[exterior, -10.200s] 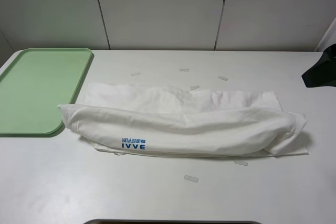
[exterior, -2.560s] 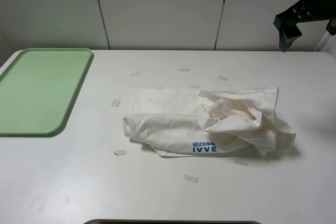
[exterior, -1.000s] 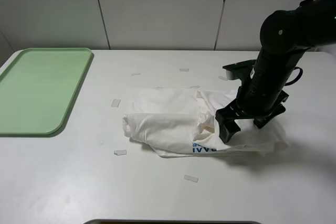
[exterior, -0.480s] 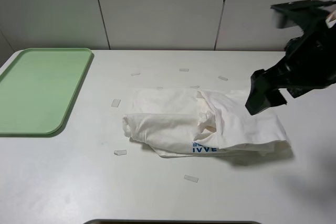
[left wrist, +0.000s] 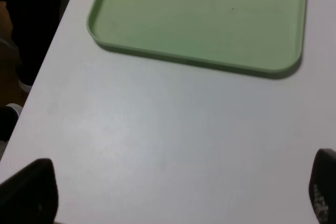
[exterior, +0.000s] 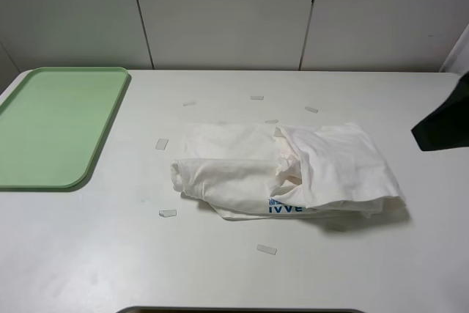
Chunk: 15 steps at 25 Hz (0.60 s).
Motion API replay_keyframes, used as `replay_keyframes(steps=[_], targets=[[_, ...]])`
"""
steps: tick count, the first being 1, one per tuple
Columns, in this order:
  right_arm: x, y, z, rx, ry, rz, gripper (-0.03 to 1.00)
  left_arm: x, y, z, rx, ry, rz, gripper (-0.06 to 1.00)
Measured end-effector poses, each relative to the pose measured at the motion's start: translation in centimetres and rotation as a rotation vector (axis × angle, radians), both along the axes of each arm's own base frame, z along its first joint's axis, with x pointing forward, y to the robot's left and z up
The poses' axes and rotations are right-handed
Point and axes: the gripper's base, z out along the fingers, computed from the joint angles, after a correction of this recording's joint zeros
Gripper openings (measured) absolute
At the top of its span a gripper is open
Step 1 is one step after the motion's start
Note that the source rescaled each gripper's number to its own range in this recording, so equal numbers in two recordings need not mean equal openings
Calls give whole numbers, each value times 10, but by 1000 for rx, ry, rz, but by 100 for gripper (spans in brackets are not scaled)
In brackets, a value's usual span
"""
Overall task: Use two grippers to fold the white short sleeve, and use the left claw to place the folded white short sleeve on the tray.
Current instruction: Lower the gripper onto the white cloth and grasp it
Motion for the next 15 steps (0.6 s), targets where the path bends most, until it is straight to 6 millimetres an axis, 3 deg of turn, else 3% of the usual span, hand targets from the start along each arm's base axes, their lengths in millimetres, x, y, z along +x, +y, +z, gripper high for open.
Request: replay_keyframes(steps=[1, 8, 12, 15], targets=[[-14, -6, 7, 7, -18, 2, 100, 0, 0, 0, 0, 0, 0, 94], [-58, -27, 21, 62, -163, 2, 100, 0, 0, 0, -1, 0, 0, 94], [-75, -35, 12, 71, -187, 2, 100, 0, 0, 0, -1, 0, 0, 94], [-98, -46, -14, 74, -197, 2, 100, 0, 0, 0, -1, 0, 0, 94]])
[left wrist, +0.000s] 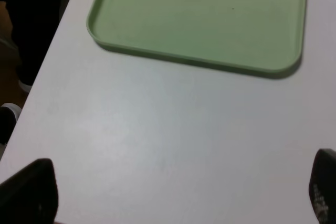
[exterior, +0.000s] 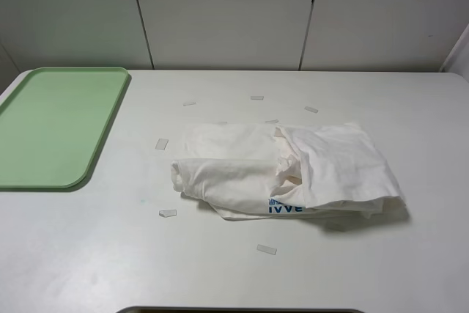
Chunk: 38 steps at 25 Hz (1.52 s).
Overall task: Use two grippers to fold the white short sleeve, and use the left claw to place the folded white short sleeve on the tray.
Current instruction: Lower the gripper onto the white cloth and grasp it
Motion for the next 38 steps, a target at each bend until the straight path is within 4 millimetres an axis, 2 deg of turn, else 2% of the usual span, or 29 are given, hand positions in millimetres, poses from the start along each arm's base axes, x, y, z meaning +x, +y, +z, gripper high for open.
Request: replay_keyframes(steps=[1, 4, 5, 9, 20, 38], targets=[[0, 0, 0, 0, 0, 0, 100, 0, 0, 0, 0, 0, 0, 94], [-11, -5, -20, -3, 5, -1, 100, 0, 0, 0, 0, 0, 0, 94], [-17, -9, -30, 1, -3, -23, 100, 0, 0, 0, 0, 0, 0, 94], [-32, -17, -45, 18, -61, -125, 100, 0, 0, 0, 0, 0, 0, 94], [-60, -23, -42, 33, -382, -315, 100, 0, 0, 0, 1, 0, 0, 94], [-51, -25, -46, 24, -439, -354, 100, 0, 0, 0, 3, 0, 1, 94]])
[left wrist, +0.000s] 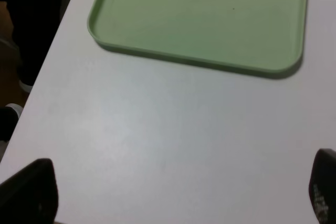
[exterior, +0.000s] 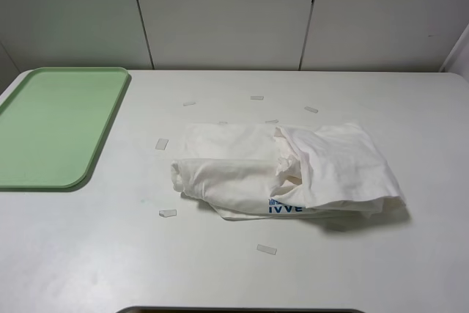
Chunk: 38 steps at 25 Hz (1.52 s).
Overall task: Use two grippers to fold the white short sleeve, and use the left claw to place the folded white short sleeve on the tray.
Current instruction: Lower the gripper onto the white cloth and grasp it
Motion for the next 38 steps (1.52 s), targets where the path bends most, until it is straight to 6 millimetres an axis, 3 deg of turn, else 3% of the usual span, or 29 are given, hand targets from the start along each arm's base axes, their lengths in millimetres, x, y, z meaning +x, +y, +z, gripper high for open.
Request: replay_keyframes(steps=[38], targets=[[0, 0, 0, -1, -1, 0, 100, 0, 0, 0, 3, 0, 0, 94]])
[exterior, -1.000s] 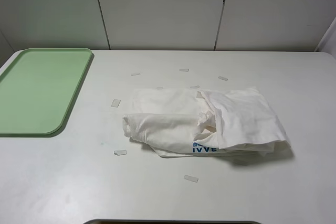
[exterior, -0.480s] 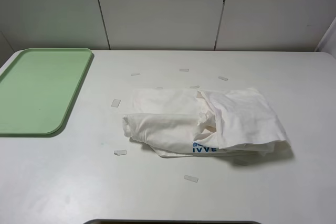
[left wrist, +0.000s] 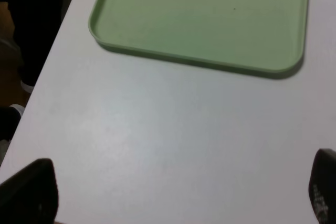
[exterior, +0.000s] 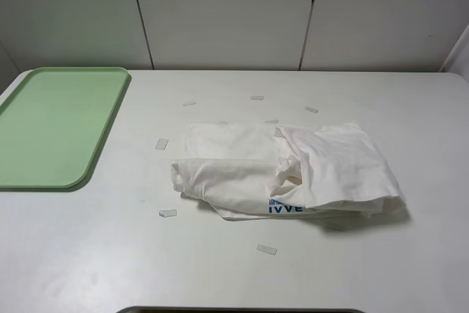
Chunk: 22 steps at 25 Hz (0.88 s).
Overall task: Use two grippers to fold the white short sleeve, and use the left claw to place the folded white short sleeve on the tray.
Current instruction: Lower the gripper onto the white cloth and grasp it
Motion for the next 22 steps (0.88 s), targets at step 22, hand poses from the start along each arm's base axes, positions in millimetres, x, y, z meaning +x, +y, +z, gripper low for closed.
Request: replay_keyframes(steps=[22], targets=[[0, 0, 1, 0, -8, 0, 100, 113, -16, 60, -123, 303, -119, 93]])
